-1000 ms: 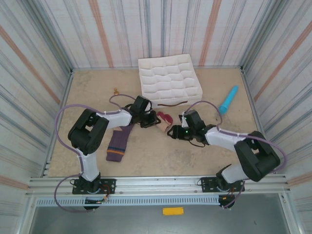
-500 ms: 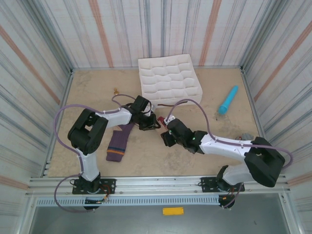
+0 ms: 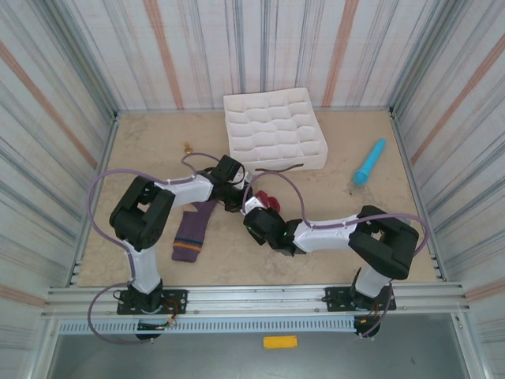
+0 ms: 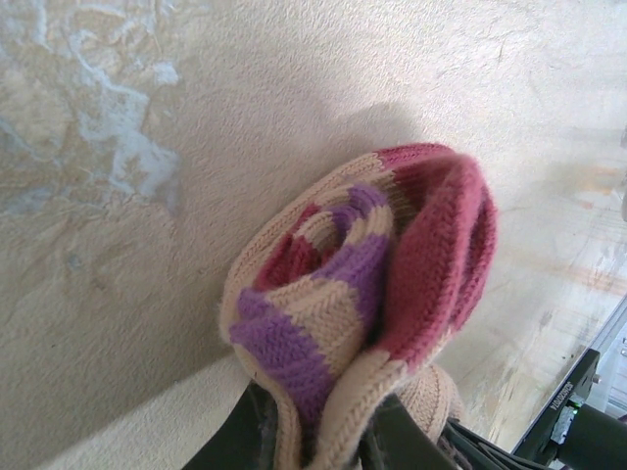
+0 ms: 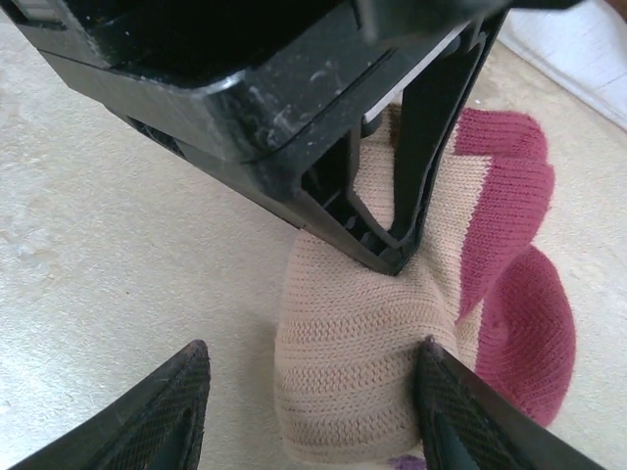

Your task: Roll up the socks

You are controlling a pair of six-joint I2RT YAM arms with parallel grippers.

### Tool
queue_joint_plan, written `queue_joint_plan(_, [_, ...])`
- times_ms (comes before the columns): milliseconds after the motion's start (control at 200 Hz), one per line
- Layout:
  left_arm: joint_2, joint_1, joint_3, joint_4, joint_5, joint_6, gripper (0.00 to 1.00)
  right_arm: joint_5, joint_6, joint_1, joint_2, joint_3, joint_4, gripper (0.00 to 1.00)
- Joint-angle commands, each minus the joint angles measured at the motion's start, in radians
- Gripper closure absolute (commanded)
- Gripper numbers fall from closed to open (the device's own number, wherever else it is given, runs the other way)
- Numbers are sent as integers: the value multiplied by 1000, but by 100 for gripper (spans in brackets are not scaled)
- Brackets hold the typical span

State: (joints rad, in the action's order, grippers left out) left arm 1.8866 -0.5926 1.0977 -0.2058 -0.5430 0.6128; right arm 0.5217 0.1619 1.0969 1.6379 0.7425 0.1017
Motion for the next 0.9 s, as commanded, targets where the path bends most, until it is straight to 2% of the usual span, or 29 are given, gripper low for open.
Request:
queue_joint_plan(0, [9,1,-39,-109,20,-21,86,93,-18,15,17,-8,24,43])
queue_joint_plan(150, [6,1,-41,-110,15,-23,85,142,-36,13,32,-8,21,43])
queue_joint_plan(265, [-1,3,-53,-101,15,-14,83,143,-39,12,70,-2,11,49])
queue_joint_plan(361, [-10,5,-59,-92,17,-15,82,131,-23,10,95,-11,14,56])
queue_joint_plan(426, [-12,4,-59,-92,17,-17,81,120,-7,10,103,-15,12,65])
queue_joint_plan(566, [-22,6,-60,-95,18,-25,66,65,18,4,87,-38,21,84])
queue_joint_plan(671, [-56,7,-78,-76,29,-33,50,-71,58,-44,50,-90,58,94])
queue_joint_plan(761, [-106,7,-129,6,41,-28,40,-236,91,-111,16,-138,99,97])
queue_joint_plan(892, [-170,19,-222,165,16,0,37,-507,152,-245,-10,-179,147,100])
